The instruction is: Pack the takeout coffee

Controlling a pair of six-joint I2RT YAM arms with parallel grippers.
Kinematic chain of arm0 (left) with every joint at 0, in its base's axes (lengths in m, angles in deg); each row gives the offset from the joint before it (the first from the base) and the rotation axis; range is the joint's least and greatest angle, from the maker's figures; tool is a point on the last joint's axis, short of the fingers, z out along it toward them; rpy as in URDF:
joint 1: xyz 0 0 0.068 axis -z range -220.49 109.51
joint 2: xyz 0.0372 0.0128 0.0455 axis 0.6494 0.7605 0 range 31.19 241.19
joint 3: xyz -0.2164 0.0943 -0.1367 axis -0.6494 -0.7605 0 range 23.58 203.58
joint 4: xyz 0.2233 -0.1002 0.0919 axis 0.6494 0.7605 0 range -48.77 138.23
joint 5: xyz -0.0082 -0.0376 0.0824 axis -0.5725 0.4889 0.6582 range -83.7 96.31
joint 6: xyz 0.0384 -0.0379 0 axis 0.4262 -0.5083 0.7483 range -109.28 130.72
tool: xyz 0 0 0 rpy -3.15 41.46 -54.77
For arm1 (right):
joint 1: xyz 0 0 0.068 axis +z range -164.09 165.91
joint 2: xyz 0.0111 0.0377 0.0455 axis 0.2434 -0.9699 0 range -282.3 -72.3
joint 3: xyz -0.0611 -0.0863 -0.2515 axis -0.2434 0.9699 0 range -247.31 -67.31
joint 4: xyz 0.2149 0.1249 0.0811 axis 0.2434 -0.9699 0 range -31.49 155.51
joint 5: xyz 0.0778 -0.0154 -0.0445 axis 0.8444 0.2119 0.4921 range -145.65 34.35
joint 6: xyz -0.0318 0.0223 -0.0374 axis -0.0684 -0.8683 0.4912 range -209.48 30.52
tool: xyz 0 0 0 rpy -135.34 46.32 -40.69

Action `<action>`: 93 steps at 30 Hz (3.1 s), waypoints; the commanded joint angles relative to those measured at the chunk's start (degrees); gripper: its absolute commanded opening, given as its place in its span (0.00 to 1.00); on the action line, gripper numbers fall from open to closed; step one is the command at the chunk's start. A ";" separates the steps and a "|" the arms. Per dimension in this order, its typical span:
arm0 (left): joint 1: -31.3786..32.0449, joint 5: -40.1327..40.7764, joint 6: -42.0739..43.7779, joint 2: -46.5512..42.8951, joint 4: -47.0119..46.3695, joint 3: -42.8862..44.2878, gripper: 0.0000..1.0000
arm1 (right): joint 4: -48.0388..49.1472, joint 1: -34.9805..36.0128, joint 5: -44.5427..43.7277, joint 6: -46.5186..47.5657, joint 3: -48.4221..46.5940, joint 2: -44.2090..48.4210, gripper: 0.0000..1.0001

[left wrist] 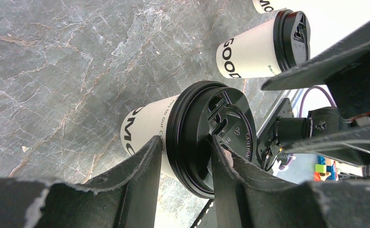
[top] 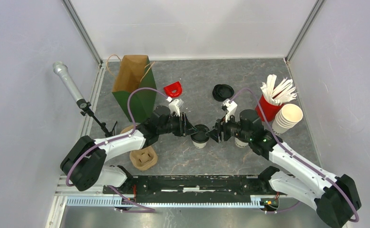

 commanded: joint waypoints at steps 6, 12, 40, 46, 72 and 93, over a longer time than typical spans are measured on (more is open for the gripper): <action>0.62 2.00 2.99 1.65 3.85 -0.88 0.47 | 3.15 6.58 3.35 0.87 -4.14 0.68 0.45; 1.05 1.99 2.90 1.89 3.32 -1.11 0.48 | 9.32 7.87 4.89 1.08 -1.32 -1.29 0.21; 1.65 2.06 2.66 3.16 4.00 -0.44 0.47 | 13.23 6.64 5.99 -0.29 7.05 0.40 0.20; 2.01 2.30 2.94 3.42 4.00 -0.44 0.47 | 14.95 6.64 4.64 -0.90 4.19 0.27 0.22; 2.56 3.58 2.22 4.21 2.85 -2.20 0.47 | 19.87 5.45 -6.27 -0.38 21.66 -2.34 0.20; 5.23 6.45 3.45 8.27 1.07 -4.31 0.43 | 24.20 5.49 -6.14 -3.59 26.03 -3.04 0.19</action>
